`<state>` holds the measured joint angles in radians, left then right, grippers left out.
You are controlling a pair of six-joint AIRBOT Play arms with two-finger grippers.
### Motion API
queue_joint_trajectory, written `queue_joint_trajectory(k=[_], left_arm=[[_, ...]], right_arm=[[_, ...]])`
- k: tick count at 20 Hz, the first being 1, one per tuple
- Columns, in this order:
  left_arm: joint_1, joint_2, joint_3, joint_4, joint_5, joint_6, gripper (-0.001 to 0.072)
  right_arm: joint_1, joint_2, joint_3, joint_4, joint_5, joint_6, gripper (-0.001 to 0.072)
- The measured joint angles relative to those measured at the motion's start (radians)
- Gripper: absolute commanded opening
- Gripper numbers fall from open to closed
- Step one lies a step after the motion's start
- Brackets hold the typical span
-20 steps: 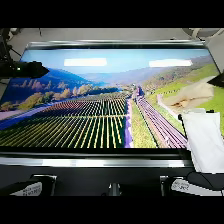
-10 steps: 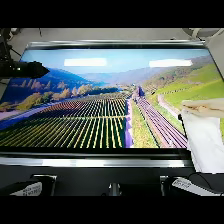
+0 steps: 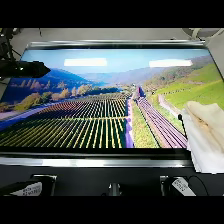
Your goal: Fold the shirts.
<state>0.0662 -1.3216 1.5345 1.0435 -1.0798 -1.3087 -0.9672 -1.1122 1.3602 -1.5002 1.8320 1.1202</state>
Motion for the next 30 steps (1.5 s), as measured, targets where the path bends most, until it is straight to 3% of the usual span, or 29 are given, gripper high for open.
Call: queue_joint_trajectory(k=[5,6,7,8,14,16,19,20,22,27,30], left_arm=[[-0.002,0.0,0.0,0.0,0.0,0.0,0.0026],[-0.002,0.0,0.0,0.0,0.0,0.001,0.0026],[-0.002,0.0,0.0,0.0,-0.001,0.0,0.0026],[-0.002,0.0,0.0,0.0,-0.001,0.001,0.0026],[-0.002,0.011,0.02,-0.005,-0.003,0.001,0.0024],[-0.018,0.011,0.049,0.013,0.023,0.0,0.0023],[-0.094,-0.015,0.103,0.232,0.051,-0.11,0.0027],[-0.125,-0.031,0.113,0.335,0.048,-0.164,0.0066],[-0.179,-0.074,0.127,0.491,0.001,-0.251,0.0711],[-0.243,-0.139,0.039,0.578,-0.261,-0.324,0.0717],[-0.254,-0.036,-0.125,0.568,-0.248,-0.35,0.0716]], right_arm=[[-0.001,0.032,-0.218,-0.121,-0.051,-0.002,0.0017],[-0.001,0.034,-0.243,-0.133,-0.068,-0.002,0.0113],[-0.001,0.036,-0.265,-0.145,-0.085,-0.002,0.0439],[-0.002,0.037,-0.28,-0.155,-0.097,-0.002,0.0709],[-0.002,0.039,-0.187,-0.163,-0.279,-0.074,0.0661],[0.013,0.039,-0.063,-0.13,-0.393,-0.097,0.0588],[0.14,0.039,0.081,-0.052,-0.543,-0.113,0.0589],[0.218,0.035,0.107,-0.035,-0.564,-0.114,0.0592],[0.394,0.005,0.138,-0.004,-0.562,-0.083,0.0614],[0.727,-0.16,0.164,0.059,-0.379,-0.054,0.0624],[0.823,-0.224,0.168,0.081,-0.278,-0.054,0.0627]])
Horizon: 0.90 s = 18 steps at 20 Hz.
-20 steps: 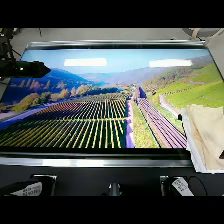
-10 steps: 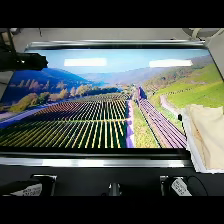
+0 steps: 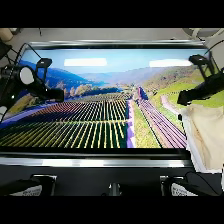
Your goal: Fold the shirts.
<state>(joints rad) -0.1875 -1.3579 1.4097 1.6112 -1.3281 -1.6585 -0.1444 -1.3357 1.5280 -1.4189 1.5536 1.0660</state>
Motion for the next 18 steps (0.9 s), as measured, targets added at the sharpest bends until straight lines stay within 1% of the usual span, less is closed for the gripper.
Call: queue_joint_trajectory(k=[3,6,18], left_arm=[[0.0,0.089,-0.114,-0.011,0.096,-0.018,0.0716],[0.0,0.121,-0.156,-0.011,0.137,-0.024,0.0716],[0.0,0.14,-0.183,-0.014,0.167,-0.029,0.0716]], right_arm=[[0.061,-0.024,0.002,0.015,0.015,0.019,0.0626],[0.084,-0.034,0.002,0.013,0.018,0.032,0.0626],[0.1,-0.039,0.002,0.002,0.021,0.041,0.0626]])
